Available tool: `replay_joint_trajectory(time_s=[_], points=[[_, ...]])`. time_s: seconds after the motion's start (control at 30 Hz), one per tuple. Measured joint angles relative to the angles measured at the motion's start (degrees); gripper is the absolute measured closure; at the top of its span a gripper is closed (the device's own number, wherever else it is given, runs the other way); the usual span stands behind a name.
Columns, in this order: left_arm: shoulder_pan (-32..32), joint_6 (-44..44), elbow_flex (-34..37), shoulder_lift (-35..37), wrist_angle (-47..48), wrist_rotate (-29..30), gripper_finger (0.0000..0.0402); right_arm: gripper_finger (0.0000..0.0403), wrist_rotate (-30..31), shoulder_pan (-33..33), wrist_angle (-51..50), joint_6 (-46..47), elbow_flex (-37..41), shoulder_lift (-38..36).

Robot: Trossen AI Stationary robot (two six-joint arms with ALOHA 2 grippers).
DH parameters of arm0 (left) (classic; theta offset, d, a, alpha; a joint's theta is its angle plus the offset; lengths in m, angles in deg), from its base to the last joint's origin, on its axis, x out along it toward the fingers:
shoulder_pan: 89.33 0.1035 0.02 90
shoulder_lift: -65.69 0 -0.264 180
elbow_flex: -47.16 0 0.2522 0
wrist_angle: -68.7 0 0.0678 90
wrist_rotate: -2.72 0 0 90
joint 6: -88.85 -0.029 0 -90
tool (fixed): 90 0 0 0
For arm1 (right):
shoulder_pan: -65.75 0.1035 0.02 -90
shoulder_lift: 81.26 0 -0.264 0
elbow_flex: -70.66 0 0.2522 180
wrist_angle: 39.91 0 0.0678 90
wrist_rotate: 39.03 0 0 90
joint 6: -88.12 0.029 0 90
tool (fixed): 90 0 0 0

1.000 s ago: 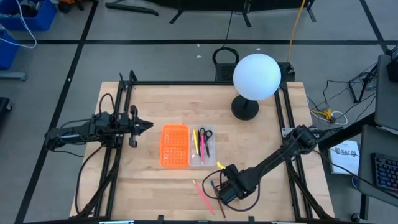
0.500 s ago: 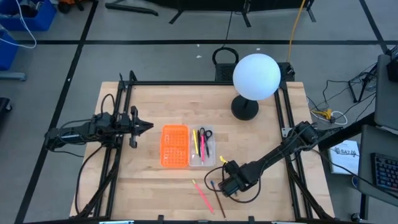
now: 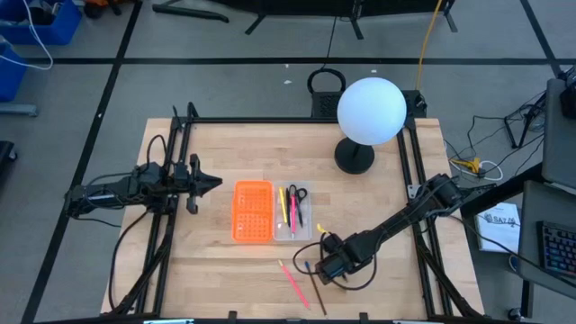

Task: Pick & place school supplies into a supply box
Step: Put the transparent pen into the orange supply box

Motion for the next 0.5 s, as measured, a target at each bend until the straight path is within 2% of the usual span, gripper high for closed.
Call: replay_joint_trajectory(time_s=[0.23, 0.37, 0.5], points=[[0.0, -0.1, 0.0, 0.0, 0.0, -0.1, 0.036, 0.0383, 5.7, 1.9, 0.7, 4.5, 0.7, -9.1], [0.0, -0.2, 0.0, 0.0, -0.1, -0.2, 0.036, 0.0383, 15.0, 3.8, 2.6, 9.6, 0.0, -16.1], [0.0, -0.2, 0.0, 0.0, -0.4, -0.4, 0.036, 0.0383, 24.3, 3.6, 4.3, 10.0, 0.4, -20.4]])
